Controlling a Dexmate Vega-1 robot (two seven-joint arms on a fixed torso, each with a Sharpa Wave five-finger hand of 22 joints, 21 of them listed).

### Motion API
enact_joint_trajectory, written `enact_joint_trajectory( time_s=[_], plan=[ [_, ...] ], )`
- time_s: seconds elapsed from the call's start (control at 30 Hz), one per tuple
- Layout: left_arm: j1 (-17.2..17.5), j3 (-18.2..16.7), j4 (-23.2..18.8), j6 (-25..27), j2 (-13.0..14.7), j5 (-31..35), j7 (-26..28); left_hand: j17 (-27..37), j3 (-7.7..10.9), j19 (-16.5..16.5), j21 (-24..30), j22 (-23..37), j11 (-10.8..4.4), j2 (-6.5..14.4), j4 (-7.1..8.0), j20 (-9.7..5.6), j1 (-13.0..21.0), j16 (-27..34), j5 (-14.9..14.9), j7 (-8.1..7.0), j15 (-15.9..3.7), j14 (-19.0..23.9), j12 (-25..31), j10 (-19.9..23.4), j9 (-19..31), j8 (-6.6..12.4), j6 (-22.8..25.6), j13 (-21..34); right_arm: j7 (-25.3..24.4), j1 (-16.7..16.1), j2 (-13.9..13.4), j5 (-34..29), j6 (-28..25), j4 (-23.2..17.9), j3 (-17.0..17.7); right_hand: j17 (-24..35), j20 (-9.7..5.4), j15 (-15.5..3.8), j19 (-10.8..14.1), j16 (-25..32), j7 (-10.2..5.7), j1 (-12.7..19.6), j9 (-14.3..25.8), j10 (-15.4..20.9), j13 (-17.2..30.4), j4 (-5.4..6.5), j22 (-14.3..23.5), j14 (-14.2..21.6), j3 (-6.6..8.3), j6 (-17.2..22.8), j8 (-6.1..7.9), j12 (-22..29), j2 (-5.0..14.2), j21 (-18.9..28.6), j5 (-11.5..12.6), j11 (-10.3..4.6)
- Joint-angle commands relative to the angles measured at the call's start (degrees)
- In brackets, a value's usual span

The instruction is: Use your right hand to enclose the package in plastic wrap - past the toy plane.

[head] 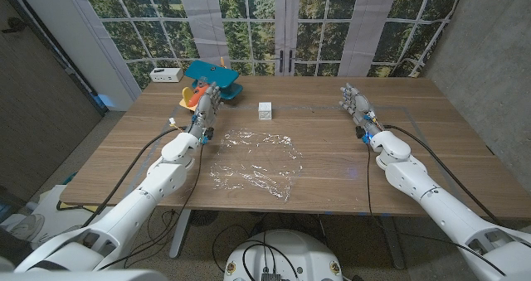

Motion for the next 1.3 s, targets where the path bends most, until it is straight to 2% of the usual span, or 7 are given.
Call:
enact_joint_trajectory(
  time_s=[0.03,0.13,0.3,0.4,0.57,0.73,1.3],
  plan=[
    [-1.06,-0.02,1.58,-1.42,0.95,0.38,-2.41,0.18,0.13,-4.83,-0.42,0.31,-0.74,1.88,0.23,0.57,-0.02,0.06,0.22,-3.47,0.30,-14.10,-0.42,-15.38,-0.64,-2.01,-16.84,0.25,-2.17,-0.92,-0.55,-2.02,0.16,-2.53,-0.38,0.25,0.15,-0.74,0.01,-0.43,-3.68,0.43,-0.58,-2.60,0.09,-0.60,0.28,-1.38,0.12,-4.11,-1.49,-0.85,-0.34,-0.09,0.21,-1.84],
    [-1.57,-0.27,2.83,-2.08,1.14,-0.31,-4.34,0.18,0.10,-5.09,-0.53,0.32,-0.61,1.86,0.25,0.50,-0.05,0.03,0.22,-3.93,0.24,-14.26,-0.46,-15.66,-0.74,-1.99,-17.32,0.24,-4.22,-1.87,-1.07,-2.88,-0.93,-5.01,-0.44,0.22,0.16,-0.66,0.00,-0.44,-3.74,0.46,-0.65,-2.77,0.05,-0.67,0.28,-1.40,0.10,-4.17,-1.46,-0.88,-0.38,-0.10,0.21,-2.26],
    [-1.27,-0.69,3.28,-2.07,1.76,-1.44,-6.22,0.18,0.05,-4.95,-0.48,0.34,-0.40,1.84,0.26,0.47,-0.07,0.15,0.21,-4.00,0.17,-14.06,-0.18,-15.21,-0.89,-1.47,-16.55,0.23,-9.31,-2.92,-3.45,-7.53,-4.77,-10.67,-1.42,0.03,0.32,-0.11,0.08,-0.31,-2.64,1.26,-0.89,-1.81,-0.07,-1.29,0.26,-0.89,0.46,-2.87,-0.83,-0.41,-0.22,-0.08,0.24,-1.41],
    [-0.65,-1.04,2.76,-1.95,2.31,-1.82,-6.44,0.16,0.00,-4.62,-0.36,0.35,0.65,1.78,0.21,0.67,-0.05,0.37,0.20,-4.01,0.25,-13.49,0.47,-13.74,-1.12,-0.92,-15.43,0.23,-10.15,-2.91,-3.88,-8.75,-5.87,-11.86,-1.90,-0.03,0.44,-0.07,0.22,-0.14,-2.54,1.61,-0.96,-1.26,-0.11,-1.56,0.26,-0.38,0.62,-2.40,-0.64,-0.20,-0.16,-0.04,0.24,-1.31],
    [1.05,-1.82,0.59,-1.70,3.26,-1.85,-4.82,0.23,-0.18,-3.22,0.14,0.45,1.84,1.53,0.01,2.18,0.05,1.35,0.12,-3.23,3.20,-9.60,1.64,-10.36,-1.56,0.43,-10.76,0.26,-11.54,-3.13,-4.02,-10.33,-6.53,-13.14,-2.34,-0.08,0.45,-0.04,0.34,-0.06,-2.35,2.07,-1.03,-0.93,-0.15,-1.87,0.25,-0.06,0.87,-1.84,-0.45,-0.08,0.02,-0.01,0.25,-1.16],
    [2.19,-2.26,-0.82,-1.93,3.95,-1.48,-3.77,0.23,-0.09,-1.79,0.64,0.47,3.31,1.50,-0.31,2.60,0.37,1.48,0.05,-2.52,3.75,-7.96,2.47,-7.61,-1.64,1.06,-7.79,0.32,-14.01,-3.18,-6.17,-14.04,-10.73,-17.12,-3.23,-0.02,0.97,0.47,1.88,1.02,-1.76,3.35,-1.17,1.26,-0.20,-2.63,0.30,3.08,1.62,-0.53,-0.14,0.61,0.73,0.51,0.13,-0.69],
    [4.38,-3.05,-2.94,-2.34,4.46,-2.36,-3.45,0.28,0.09,-0.31,1.09,0.52,4.30,1.45,-0.81,3.21,0.89,1.87,-0.06,-2.61,4.65,-4.89,3.07,-4.95,-1.68,1.09,-5.46,0.40,-13.98,0.14,-11.60,-23.42,-21.07,-26.02,-6.26,0.19,1.26,-0.19,3.06,1.51,-1.70,4.33,-1.20,2.45,-0.16,-3.00,0.37,4.61,2.30,0.54,0.07,0.87,1.53,0.84,0.02,-0.65]
  ],
)
